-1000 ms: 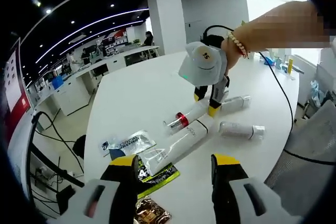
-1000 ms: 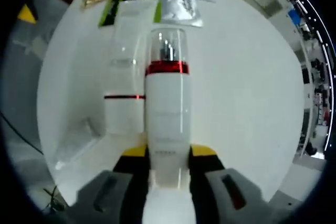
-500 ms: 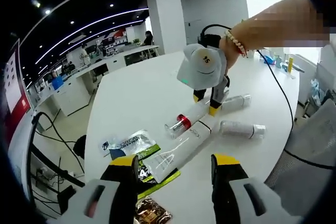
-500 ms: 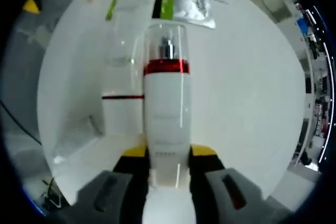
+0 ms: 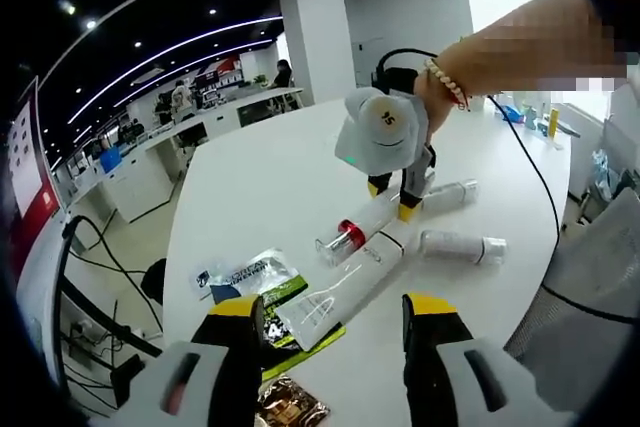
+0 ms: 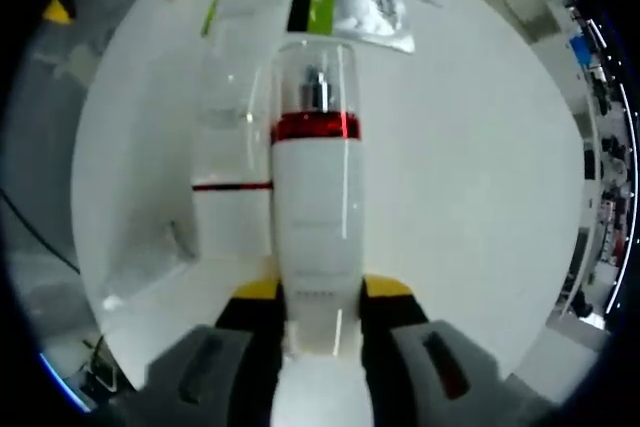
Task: Arrange the skincare products in the storage area until every visible bottle or jar stands upright without overlapping.
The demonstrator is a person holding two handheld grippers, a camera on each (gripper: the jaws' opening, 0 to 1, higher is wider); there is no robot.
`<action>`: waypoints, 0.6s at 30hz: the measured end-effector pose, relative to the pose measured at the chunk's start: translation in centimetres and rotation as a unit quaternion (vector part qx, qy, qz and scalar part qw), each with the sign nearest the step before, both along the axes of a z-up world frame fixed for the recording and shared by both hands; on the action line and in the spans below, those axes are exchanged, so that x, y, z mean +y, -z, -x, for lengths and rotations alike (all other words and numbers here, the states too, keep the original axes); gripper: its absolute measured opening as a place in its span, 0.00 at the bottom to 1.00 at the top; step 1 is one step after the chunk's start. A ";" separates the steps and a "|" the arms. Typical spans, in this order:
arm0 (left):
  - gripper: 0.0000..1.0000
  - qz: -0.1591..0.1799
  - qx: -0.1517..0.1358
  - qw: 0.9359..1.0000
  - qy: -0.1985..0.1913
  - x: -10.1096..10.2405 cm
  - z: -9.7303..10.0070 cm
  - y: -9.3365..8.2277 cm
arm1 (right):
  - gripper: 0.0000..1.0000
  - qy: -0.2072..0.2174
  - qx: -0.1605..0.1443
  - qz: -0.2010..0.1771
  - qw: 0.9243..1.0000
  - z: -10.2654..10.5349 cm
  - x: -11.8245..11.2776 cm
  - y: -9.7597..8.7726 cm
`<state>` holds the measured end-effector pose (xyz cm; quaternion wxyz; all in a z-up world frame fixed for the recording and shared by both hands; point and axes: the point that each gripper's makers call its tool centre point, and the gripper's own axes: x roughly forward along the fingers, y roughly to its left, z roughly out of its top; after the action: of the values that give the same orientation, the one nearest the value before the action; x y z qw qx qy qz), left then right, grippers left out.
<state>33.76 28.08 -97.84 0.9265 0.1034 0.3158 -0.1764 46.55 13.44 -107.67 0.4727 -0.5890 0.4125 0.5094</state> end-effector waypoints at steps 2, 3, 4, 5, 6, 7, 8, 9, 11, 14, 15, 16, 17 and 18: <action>0.58 0.000 0.000 1.000 0.001 0.0 0.0 0.0 | 0.27 0.000 0.000 -0.001 1.000 0.0 0.0 0.0; 0.58 -0.001 0.000 1.000 0.001 0.0 0.0 0.0 | 0.27 0.000 0.000 -0.001 1.000 0.0 0.0 0.0; 0.58 -0.001 0.000 1.000 0.001 0.0 0.0 0.0 | 0.27 0.000 0.000 -0.001 1.000 0.0 0.0 0.0; 0.58 -0.002 0.000 1.000 0.001 -0.1 0.0 0.0 | 0.27 0.000 -0.001 -0.001 1.000 0.0 0.0 0.0; 0.58 -0.003 0.000 1.000 0.002 -0.1 0.1 0.0 | 0.27 0.000 0.000 -0.001 1.000 0.0 0.0 0.0; 0.58 -0.003 0.001 1.000 0.002 -0.1 0.1 0.1 | 0.27 0.000 0.000 -0.001 1.000 0.0 0.0 0.0; 0.58 -0.004 0.001 1.000 0.003 -0.1 0.1 0.1 | 0.27 0.000 0.000 -0.001 1.000 0.0 0.0 0.0; 0.58 -0.004 0.001 1.000 0.003 -0.1 0.1 0.1 | 0.27 0.001 0.000 -0.001 1.000 0.0 0.0 0.0; 0.58 -0.007 0.001 1.000 0.002 0.0 0.1 0.1 | 0.27 0.000 -0.002 -0.001 1.000 0.0 0.0 0.0; 0.57 -0.016 -0.014 1.000 -0.007 0.5 -0.2 -0.4 | 0.27 -0.002 -0.008 -0.002 1.000 0.1 0.0 0.0; 0.56 -0.013 -0.014 1.000 -0.010 0.6 -0.3 -0.5 | 0.27 -0.002 -0.012 -0.006 1.000 0.1 -0.1 -0.1; 0.55 -0.005 -0.014 1.000 -0.015 0.8 -0.4 -0.6 | 0.27 -0.001 -0.013 -0.008 1.000 0.1 -0.1 -0.1; 0.55 0.011 -0.016 1.000 -0.023 0.8 -0.5 -0.9 | 0.27 -0.001 -0.017 -0.014 1.000 0.1 -0.1 -0.2; 0.55 0.019 -0.018 0.999 -0.026 0.9 -0.6 -1.0 | 0.27 -0.001 -0.020 -0.017 1.000 0.1 -0.1 -0.2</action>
<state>34.38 28.99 -96.80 0.9380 0.0810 0.2989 -0.1559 46.48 13.32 -107.49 0.4903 -0.5912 0.3933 0.5054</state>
